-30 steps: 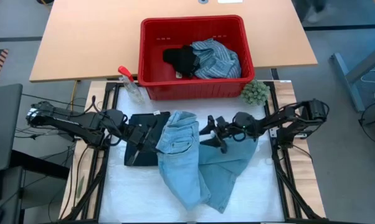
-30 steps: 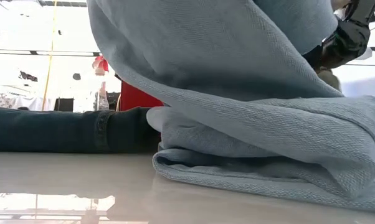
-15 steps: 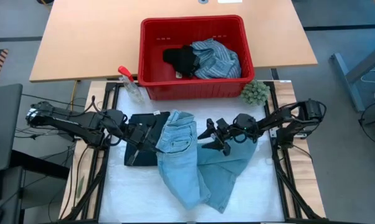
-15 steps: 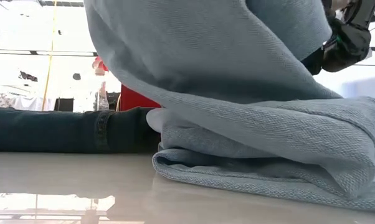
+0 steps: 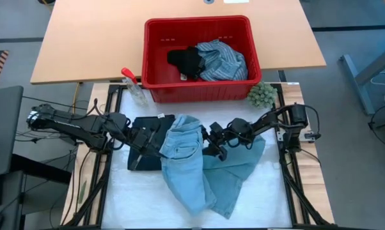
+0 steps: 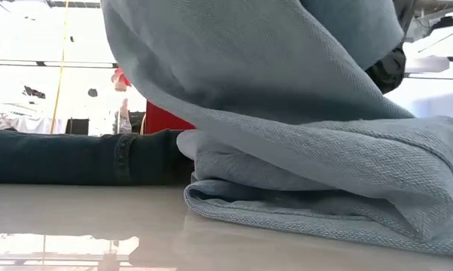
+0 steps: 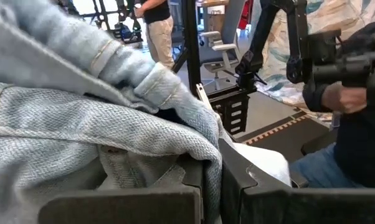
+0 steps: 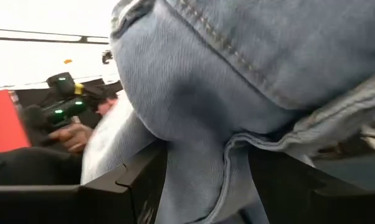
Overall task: Fold Laundry from Bin
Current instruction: Fold the light blue pants
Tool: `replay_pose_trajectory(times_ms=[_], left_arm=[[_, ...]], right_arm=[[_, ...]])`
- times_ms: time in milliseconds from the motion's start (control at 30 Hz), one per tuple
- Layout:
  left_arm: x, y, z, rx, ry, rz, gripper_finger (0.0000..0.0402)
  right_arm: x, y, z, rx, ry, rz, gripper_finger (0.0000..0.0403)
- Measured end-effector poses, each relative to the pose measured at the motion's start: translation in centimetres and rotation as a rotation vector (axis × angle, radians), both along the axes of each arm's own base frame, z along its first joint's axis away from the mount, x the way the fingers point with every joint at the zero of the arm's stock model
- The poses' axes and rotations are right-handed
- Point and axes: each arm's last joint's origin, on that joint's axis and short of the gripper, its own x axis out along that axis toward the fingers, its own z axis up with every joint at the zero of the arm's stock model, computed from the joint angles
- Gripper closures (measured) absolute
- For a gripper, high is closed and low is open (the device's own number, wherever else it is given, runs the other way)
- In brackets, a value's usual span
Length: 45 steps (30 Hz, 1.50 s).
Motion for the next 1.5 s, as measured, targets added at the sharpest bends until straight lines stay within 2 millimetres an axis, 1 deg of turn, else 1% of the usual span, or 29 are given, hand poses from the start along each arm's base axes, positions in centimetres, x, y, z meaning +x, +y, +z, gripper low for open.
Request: replay_pose_trajectory(times_ms=[133, 200, 267, 333, 367, 433, 467, 500, 533, 633, 700, 733, 867, 1000, 1100, 1200, 1300, 1400, 1500], left_arm=[[0.0, 0.0, -0.1, 0.003, 0.009, 0.001, 0.0401], [0.0, 0.0, 0.0, 0.008, -0.002, 0.002, 0.0401], [0.0, 0.0, 0.1, 0.019, -0.016, 0.006, 0.0401], [0.0, 0.1, 0.3, 0.024, -0.038, 0.048, 0.0401], [0.0, 0.2, 0.5, 0.021, -0.059, 0.082, 0.0401], [0.1, 0.4, 0.9, 0.011, -0.098, 0.136, 0.0401], [0.0, 0.5, 1.2, 0.006, -0.119, 0.146, 0.0401], [0.0, 0.6, 1.5, 0.005, -0.132, 0.148, 0.0401], [0.0, 0.7, 1.9, 0.009, -0.148, 0.143, 0.0401], [-0.2, 0.9, 3.4, 0.021, -0.197, 0.13, 0.0401], [-0.4, 1.1, 4.7, 0.034, -0.243, 0.144, 0.0401], [-0.6, 1.2, 5.5, 0.04, -0.269, 0.157, 0.0401], [-0.9, 2.1, 8.8, 0.029, -0.356, 0.22, 0.0401], [-0.4, 3.1, 11.8, 0.022, -0.41, 0.298, 0.0401], [-0.2, 3.9, 15.2, 0.004, -0.477, 0.342, 0.0401], [-0.2, 4.6, 18.9, 0.01, -0.526, 0.377, 0.0401], [-0.1, 5.1, 22.0, 0.022, -0.543, 0.392, 0.0401], [-0.1, 5.2, 25.1, 0.025, -0.6, 0.337, 0.0401], [-0.5, 5.1, 28.0, -0.03, -0.671, 0.271, 0.0401]], right_arm=[[0.0, 1.1, 2.2, -0.049, -0.088, 0.086, 0.0152], [-0.5, 1.6, 3.5, -0.076, -0.156, 0.097, 0.0155], [-1.2, 1.9, 5.2, -0.087, -0.215, 0.098, 0.0168], [-2.2, 2.0, 7.0, -0.095, -0.281, 0.094, 0.0204], [-2.6, 2.0, 7.9, -0.094, -0.304, 0.091, 0.023], [-3.6, 1.8, 9.6, -0.09, -0.35, 0.065, 0.0299], [-4.1, 1.7, 10.4, -0.088, -0.368, 0.042, 0.0339], [-4.5, 1.6, 11.2, -0.096, -0.388, 0.013, 0.0369], [-5.0, 1.4, 11.9, -0.101, -0.403, -0.018, 0.0381], [-6.2, 1.1, 13.9, -0.073, -0.392, -0.119, 0.0383], [-6.7, 0.7, 15.5, -0.076, -0.397, -0.167, 0.0384], [-7.0, 0.5, 16.5, -0.075, -0.405, -0.186, 0.0384], [-7.7, -0.9, 22.2, -0.087, -0.415, -0.24, 0.0386], [-7.3, -2.4, 27.5, -0.121, -0.343, -0.303, 0.0386], [-7.2, -3.4, 31.8, -0.155, -0.313, -0.345, 0.0386], [-7.8, -4.3, 36.0, -0.212, -0.298, -0.382, 0.0386], [-8.2, -4.9, 39.1, -0.26, -0.291, -0.413, 0.0386], [-8.9, -5.3, 41.9, -0.275, -0.349, -0.433, 0.0386], [-10.7, -5.3, 44.8, -0.283, -0.438, -0.462, 0.0386]])
